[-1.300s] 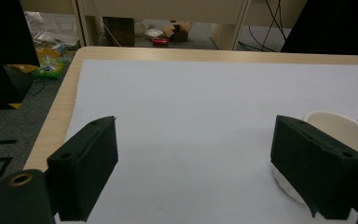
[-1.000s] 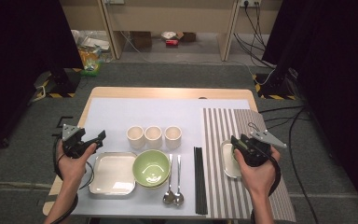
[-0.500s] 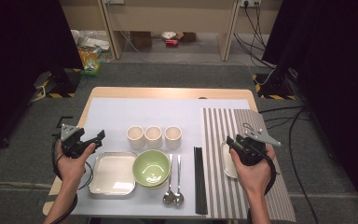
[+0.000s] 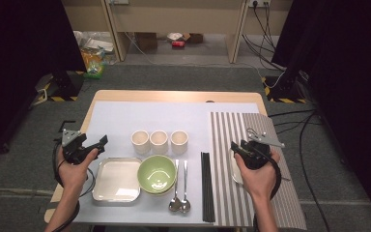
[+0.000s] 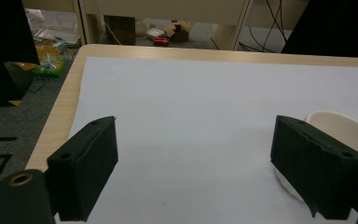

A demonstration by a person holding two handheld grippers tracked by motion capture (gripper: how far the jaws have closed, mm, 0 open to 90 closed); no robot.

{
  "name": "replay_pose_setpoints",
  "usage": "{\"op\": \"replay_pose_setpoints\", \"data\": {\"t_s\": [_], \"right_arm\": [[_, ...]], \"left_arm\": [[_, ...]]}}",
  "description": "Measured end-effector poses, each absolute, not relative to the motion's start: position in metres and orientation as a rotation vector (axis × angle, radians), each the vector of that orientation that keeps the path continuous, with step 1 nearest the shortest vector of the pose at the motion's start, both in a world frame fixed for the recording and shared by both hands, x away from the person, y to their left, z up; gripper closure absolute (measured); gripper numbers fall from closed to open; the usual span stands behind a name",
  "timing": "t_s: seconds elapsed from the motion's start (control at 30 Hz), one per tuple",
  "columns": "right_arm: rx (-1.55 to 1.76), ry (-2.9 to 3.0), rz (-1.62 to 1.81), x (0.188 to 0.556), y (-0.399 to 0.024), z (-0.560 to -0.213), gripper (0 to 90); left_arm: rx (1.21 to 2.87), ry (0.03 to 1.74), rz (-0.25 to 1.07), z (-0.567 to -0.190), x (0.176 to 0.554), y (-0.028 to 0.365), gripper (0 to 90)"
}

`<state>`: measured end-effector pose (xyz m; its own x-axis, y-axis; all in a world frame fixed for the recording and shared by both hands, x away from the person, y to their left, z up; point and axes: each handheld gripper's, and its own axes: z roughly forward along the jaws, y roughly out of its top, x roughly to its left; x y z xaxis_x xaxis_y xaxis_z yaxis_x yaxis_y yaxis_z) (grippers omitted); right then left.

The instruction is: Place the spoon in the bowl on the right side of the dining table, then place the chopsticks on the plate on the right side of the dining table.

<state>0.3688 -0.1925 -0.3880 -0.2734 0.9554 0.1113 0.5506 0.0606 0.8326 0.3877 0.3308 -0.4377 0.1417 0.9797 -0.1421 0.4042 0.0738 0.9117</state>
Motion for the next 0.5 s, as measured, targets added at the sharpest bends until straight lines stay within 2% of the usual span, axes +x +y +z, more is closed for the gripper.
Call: {"op": "replay_pose_setpoints", "data": {"t_s": [0.5], "right_arm": [[1.567,1.995,1.019,0.385,-0.176,-0.396,62.6]], "left_arm": [[1.493,1.408,0.779,-0.437,0.389,0.329,13.9]]}}
